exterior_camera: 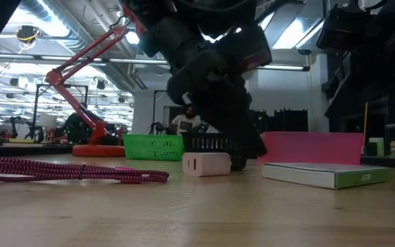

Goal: Pick and place items into bin
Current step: Put the white card reader box into the pink bin

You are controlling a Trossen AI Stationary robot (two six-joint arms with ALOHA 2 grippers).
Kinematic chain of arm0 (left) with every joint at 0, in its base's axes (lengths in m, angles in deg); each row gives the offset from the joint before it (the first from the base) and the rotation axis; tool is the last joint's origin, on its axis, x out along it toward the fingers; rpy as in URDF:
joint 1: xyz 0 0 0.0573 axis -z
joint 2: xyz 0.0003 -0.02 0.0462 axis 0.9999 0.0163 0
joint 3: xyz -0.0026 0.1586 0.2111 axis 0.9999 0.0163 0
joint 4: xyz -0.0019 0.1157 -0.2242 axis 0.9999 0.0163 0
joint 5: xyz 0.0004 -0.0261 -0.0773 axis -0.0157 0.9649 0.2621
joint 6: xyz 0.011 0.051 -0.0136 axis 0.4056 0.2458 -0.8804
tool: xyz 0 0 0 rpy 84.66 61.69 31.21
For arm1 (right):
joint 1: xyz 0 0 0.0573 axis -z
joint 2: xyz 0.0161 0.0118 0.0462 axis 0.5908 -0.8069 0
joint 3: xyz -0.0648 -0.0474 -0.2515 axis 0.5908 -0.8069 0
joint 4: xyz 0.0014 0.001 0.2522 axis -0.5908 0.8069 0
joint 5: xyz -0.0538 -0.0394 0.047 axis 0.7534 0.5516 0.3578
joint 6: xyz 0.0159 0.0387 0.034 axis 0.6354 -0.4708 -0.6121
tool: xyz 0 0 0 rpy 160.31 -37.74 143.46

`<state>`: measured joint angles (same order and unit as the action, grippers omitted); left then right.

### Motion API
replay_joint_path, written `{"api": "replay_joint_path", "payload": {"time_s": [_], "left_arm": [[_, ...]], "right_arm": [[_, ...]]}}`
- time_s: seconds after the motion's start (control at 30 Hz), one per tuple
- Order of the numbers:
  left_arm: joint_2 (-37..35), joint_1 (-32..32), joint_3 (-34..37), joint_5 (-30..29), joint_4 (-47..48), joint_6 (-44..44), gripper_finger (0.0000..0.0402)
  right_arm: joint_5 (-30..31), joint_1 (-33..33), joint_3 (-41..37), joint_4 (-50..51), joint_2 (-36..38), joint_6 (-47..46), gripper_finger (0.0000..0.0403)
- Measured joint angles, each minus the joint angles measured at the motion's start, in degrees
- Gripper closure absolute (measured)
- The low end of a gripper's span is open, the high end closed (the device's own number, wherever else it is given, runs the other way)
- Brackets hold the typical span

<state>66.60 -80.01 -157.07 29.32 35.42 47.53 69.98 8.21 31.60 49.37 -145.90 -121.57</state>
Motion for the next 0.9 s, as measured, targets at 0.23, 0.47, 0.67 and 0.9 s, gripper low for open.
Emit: {"api": "replay_joint_path", "payload": {"time_s": [0.23,0.47,0.67,0.9], "left_arm": [[-0.13,0.00,0.00,-0.50,-1.28,0.04,0.0398],[-0.13,0.00,0.00,-0.55,-1.57,0.14,0.0398],[-0.57,0.19,0.00,-0.49,-0.06,2.98,0.0398],[-2.71,0.92,0.06,-0.03,0.87,5.11,0.0399]], "right_arm": [[-0.01,0.03,0.00,-0.02,-0.02,-0.18,0.0403],[-0.01,0.03,0.00,-0.08,-0.02,-0.16,0.0402],[0.01,1.27,0.00,0.45,-0.02,-1.92,0.0403],[-0.15,5.19,0.00,4.44,-2.07,-1.69,0.0403]]}}
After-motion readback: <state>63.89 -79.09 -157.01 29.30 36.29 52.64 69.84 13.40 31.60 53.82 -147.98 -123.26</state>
